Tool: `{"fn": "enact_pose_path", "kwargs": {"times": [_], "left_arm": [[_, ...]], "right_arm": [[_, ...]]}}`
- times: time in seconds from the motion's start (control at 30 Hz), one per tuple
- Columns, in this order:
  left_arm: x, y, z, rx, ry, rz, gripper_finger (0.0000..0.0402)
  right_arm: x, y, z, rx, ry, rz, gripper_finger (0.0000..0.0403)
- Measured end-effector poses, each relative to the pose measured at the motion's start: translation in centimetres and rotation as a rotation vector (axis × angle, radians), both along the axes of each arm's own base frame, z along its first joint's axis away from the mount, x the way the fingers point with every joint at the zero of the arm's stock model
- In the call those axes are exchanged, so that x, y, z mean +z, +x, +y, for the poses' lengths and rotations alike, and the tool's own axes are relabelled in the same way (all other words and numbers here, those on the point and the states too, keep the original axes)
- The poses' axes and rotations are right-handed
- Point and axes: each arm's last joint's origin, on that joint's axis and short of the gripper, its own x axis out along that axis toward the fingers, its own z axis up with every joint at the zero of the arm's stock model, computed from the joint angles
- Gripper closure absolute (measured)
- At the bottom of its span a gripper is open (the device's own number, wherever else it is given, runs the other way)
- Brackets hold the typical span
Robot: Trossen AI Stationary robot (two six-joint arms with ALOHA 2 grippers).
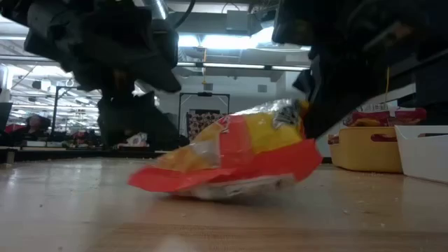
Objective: Sort Maruchan noodles
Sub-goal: Put the orange noodle pack into the white bin
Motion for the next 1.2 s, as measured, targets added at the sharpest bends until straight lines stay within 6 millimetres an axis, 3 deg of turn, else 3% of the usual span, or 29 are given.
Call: {"fn": "enact_pose_path", "kwargs": {"times": [0.33,0.83,1.03,1.2], "left_arm": [[3.0,0.0,0.9,0.038,0.058,-0.140,0.0189],[3.2,0.0,1.2,0.088,0.124,-0.158,0.0189],[3.3,0.0,1.4,0.138,0.149,-0.167,0.0189],[3.1,0.6,2.4,0.202,0.231,-0.198,0.0189]], "right_arm": [[5.3,-3.5,-1.5,-0.109,-0.071,0.018,0.0403],[12.0,-12.6,-1.6,-0.281,-0.098,-0.016,0.0403],[12.2,-13.5,-0.6,-0.210,-0.075,-0.020,0.0394],[9.9,-11.5,0.2,-0.113,-0.092,0.002,0.0324]]}}
